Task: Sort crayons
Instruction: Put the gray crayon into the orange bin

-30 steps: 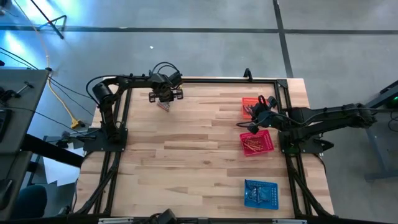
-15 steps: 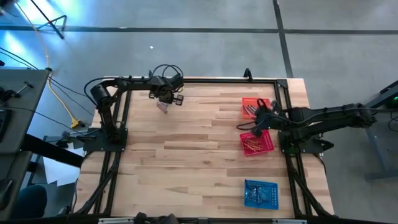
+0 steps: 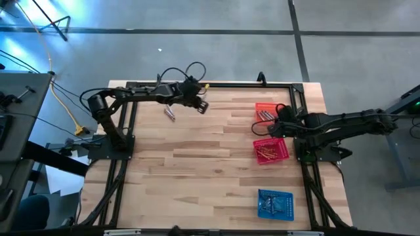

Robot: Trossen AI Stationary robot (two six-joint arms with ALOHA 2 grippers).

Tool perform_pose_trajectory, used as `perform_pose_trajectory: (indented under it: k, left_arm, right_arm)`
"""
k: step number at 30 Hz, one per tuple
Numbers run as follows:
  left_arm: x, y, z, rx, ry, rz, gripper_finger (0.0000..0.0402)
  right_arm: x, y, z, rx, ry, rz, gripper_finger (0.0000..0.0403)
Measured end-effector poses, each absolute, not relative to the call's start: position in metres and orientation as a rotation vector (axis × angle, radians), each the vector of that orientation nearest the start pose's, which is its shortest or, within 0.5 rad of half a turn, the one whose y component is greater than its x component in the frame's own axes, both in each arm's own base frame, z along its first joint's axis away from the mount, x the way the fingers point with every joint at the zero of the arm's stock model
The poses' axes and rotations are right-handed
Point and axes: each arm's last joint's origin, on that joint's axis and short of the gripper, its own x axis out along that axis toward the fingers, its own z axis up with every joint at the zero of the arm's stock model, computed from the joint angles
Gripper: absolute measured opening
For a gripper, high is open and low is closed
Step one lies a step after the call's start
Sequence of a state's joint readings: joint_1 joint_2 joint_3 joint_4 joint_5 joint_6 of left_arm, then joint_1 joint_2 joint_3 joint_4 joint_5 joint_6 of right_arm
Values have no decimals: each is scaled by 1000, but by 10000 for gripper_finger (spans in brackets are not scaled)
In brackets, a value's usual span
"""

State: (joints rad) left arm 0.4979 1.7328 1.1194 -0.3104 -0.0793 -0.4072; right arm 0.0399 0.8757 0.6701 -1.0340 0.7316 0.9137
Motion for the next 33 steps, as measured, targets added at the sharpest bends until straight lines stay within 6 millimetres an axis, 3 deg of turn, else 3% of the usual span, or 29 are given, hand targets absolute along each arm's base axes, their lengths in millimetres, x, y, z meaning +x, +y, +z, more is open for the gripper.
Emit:
perform_pose_trajectory:
  k: [7, 13, 17, 22, 27, 33]
  left_arm:
    - [354, 139, 224, -387, 467, 425, 3]
    - [377, 102, 247, -257, 248, 277, 3]
    - [384, 78, 253, -236, 188, 206, 3]
    - [390, 52, 262, -219, 107, 154, 3]
    - [392, 36, 264, -198, 80, 189, 3]
    - [398, 24, 261, -204, 30, 159, 3]
  right_arm:
    - [142, -16, 235, 267, 631, -1103, 102]
    - [157, -16, 233, 199, 642, -1052, 102]
    - [174, -14, 234, 134, 615, -975, 102]
    - [193, -1, 242, 50, 568, -738, 102]
    - [186, 12, 245, 47, 571, -667, 102]
    - [190, 33, 260, 72, 429, -518, 102]
